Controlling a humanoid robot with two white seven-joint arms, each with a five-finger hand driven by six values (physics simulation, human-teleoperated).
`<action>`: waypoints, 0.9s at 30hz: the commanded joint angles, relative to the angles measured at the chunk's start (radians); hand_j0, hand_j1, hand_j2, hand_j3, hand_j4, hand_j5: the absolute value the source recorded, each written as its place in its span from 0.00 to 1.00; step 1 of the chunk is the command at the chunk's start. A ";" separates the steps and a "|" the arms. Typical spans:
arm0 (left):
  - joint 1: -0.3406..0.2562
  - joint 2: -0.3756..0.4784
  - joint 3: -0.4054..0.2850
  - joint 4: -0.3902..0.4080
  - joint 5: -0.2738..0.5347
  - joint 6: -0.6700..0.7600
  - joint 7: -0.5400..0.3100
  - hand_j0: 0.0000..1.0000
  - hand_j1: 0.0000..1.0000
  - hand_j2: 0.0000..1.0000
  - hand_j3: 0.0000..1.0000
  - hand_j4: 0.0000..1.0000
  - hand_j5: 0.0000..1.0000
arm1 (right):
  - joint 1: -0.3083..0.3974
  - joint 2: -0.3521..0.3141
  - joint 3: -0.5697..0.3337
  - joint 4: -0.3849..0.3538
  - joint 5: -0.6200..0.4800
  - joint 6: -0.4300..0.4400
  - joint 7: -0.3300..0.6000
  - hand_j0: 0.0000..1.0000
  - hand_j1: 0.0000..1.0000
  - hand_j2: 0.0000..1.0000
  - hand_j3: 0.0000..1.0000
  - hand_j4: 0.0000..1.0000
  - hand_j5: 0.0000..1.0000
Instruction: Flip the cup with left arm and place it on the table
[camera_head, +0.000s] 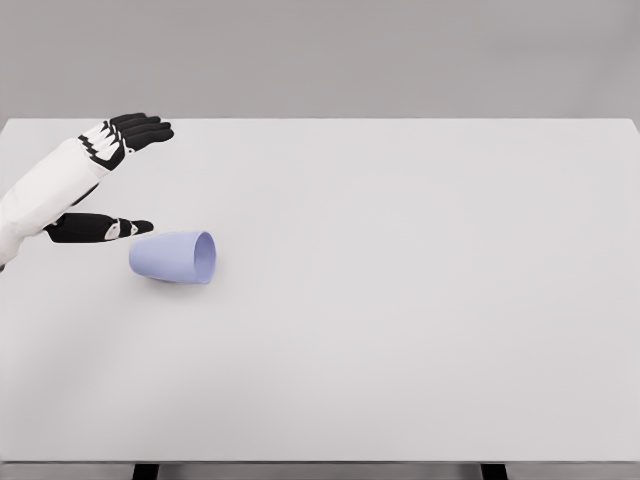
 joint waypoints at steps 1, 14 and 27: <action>0.000 0.009 0.001 -0.003 0.006 0.000 0.001 1.00 1.00 1.00 1.00 1.00 1.00 | 0.000 0.000 -0.003 0.000 -0.004 -0.001 -0.002 1.00 1.00 1.00 1.00 1.00 1.00; 0.000 0.020 -0.001 -0.003 0.002 0.000 0.001 1.00 1.00 1.00 1.00 1.00 1.00 | 0.002 0.000 0.001 0.001 -0.002 0.001 -0.002 1.00 1.00 1.00 1.00 1.00 1.00; 0.000 0.032 0.062 -0.032 -0.035 0.000 0.001 1.00 1.00 1.00 1.00 1.00 1.00 | 0.002 0.000 0.001 0.001 -0.002 0.001 -0.002 1.00 1.00 1.00 1.00 1.00 1.00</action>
